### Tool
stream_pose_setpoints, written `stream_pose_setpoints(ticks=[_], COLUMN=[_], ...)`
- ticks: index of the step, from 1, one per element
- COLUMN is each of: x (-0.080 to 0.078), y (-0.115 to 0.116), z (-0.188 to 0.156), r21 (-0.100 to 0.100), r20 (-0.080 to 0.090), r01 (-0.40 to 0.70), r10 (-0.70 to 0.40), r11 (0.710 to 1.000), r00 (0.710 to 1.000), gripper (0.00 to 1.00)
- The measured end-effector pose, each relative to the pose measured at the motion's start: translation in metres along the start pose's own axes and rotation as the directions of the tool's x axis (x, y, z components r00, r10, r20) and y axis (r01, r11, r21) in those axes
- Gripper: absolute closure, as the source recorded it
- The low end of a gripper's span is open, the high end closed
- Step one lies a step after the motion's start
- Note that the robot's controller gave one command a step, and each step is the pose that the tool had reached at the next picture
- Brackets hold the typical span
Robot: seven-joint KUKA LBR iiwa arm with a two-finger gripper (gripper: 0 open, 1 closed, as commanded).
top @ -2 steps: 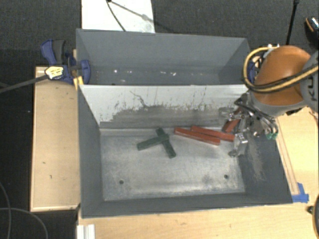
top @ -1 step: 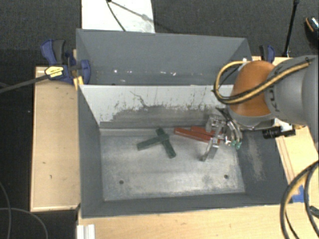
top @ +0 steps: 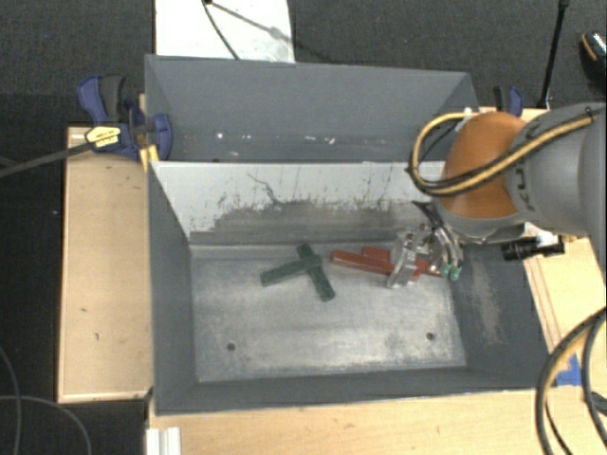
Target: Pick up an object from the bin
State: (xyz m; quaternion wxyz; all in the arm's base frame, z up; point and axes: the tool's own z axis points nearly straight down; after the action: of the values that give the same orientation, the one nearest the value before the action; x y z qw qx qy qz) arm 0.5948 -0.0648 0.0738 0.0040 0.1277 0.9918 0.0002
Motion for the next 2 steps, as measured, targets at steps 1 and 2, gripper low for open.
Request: stream_pose_setpoints(ticks=[1, 2], x=[0.0156, 0.0171], y=[0.0125, 0.0116], z=[-0.1238, -0.1187], r21=[-0.001, 0.001], r20=[0.004, -0.005], r01=[0.043, 0.045], r10=[-0.043, -0.045], r11=[0.999, 0.999], r00=[0.999, 0.999], gripper=[1.00, 0.00])
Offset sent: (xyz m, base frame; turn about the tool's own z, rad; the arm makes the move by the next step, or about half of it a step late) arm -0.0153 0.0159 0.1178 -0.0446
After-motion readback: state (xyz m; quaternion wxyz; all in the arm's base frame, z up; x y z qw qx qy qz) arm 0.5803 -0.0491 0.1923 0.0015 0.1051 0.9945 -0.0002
